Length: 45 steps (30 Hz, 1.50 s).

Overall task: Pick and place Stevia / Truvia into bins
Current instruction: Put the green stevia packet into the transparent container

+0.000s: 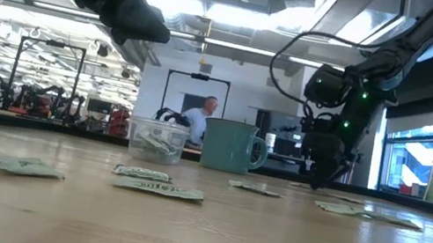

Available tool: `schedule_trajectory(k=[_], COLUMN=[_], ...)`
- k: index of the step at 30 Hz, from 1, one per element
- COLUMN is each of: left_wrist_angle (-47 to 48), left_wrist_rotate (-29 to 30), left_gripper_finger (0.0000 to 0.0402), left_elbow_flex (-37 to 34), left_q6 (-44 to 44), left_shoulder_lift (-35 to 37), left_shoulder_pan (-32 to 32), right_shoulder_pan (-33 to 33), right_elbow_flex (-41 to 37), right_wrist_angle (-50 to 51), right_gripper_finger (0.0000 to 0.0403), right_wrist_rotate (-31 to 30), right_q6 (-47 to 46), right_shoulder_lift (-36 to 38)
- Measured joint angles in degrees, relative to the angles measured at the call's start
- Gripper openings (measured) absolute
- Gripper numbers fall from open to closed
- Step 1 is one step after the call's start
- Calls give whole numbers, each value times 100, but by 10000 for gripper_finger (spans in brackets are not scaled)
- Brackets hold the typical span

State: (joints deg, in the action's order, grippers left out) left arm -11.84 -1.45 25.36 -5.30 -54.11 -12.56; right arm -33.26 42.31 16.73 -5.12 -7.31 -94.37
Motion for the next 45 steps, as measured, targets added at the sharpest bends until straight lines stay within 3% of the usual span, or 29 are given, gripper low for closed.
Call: schedule_trajectory(k=[13,21,29,37,45], left_wrist_angle=[1,7,19,393,573], left_wrist_rotate=[15,15,15,340,384], left_gripper_finger=[77,77,77,77,77], left_elbow_flex=[0,0,0,-7,-7], left_q6=[2,4,27,325,361], left_shoulder_lift=[-2,-2,-2,435,1113], left_shoulder_pan=[0,0,2,-9,-9], right_shoulder_pan=[0,212,1253,2353,2614], right_elbow_flex=[-44,-48,508,1743,3108], right_wrist_angle=[175,338,401,77,-149], right_gripper_finger=[8,6,4,2,3], right_wrist_rotate=[53,54,48,38,26], right_q6=[54,-4,-162,423,1215], right_shoulder_lift=[275,1108,1565,870,-575])
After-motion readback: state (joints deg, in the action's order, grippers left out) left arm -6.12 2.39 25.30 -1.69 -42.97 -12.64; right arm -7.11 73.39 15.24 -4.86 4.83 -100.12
